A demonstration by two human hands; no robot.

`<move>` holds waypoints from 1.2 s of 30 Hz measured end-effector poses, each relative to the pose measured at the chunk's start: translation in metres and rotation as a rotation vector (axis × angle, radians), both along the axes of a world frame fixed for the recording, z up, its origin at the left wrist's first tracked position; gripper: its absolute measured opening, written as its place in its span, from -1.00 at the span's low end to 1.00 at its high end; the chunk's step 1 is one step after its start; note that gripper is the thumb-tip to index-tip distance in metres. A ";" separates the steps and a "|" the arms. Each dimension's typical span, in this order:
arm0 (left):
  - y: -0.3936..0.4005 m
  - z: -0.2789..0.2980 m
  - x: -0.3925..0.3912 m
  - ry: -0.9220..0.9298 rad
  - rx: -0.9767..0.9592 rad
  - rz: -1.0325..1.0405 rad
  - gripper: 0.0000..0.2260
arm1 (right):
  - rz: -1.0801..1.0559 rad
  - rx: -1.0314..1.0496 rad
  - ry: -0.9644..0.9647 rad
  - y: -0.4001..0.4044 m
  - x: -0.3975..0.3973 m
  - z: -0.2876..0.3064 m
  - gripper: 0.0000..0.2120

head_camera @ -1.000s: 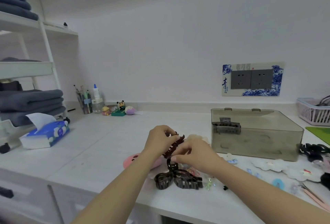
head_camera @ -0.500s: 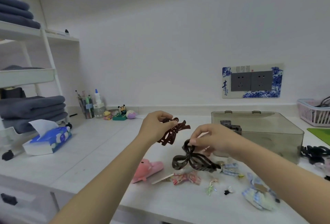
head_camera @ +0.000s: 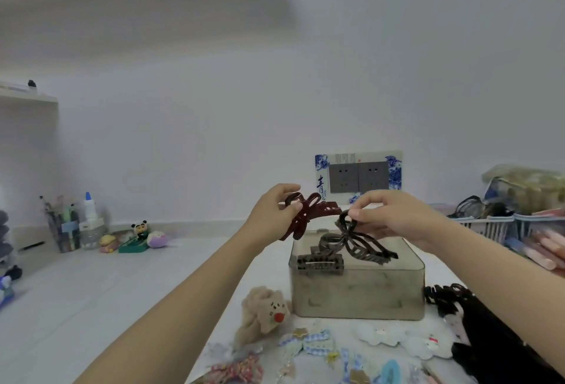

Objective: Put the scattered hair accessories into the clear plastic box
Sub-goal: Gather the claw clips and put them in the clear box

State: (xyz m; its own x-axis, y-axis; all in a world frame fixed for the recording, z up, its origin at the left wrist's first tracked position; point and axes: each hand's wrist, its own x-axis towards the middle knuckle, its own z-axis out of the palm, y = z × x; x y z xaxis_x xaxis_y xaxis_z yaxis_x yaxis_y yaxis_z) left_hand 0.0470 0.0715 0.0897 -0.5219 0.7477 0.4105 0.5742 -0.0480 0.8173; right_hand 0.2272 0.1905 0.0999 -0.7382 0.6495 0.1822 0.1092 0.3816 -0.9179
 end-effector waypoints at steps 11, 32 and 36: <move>0.082 -0.008 0.000 0.294 -0.572 -0.271 -0.67 | -0.174 0.085 -0.021 0.077 0.032 -0.007 -0.87; 0.100 -0.046 -0.040 0.549 -0.809 -0.206 -0.76 | -0.029 0.043 -0.075 0.088 -0.021 -0.039 -0.83; 0.102 -0.050 -0.043 0.527 -0.796 -0.205 -0.70 | 0.069 -0.009 -0.117 0.080 -0.034 -0.041 -0.82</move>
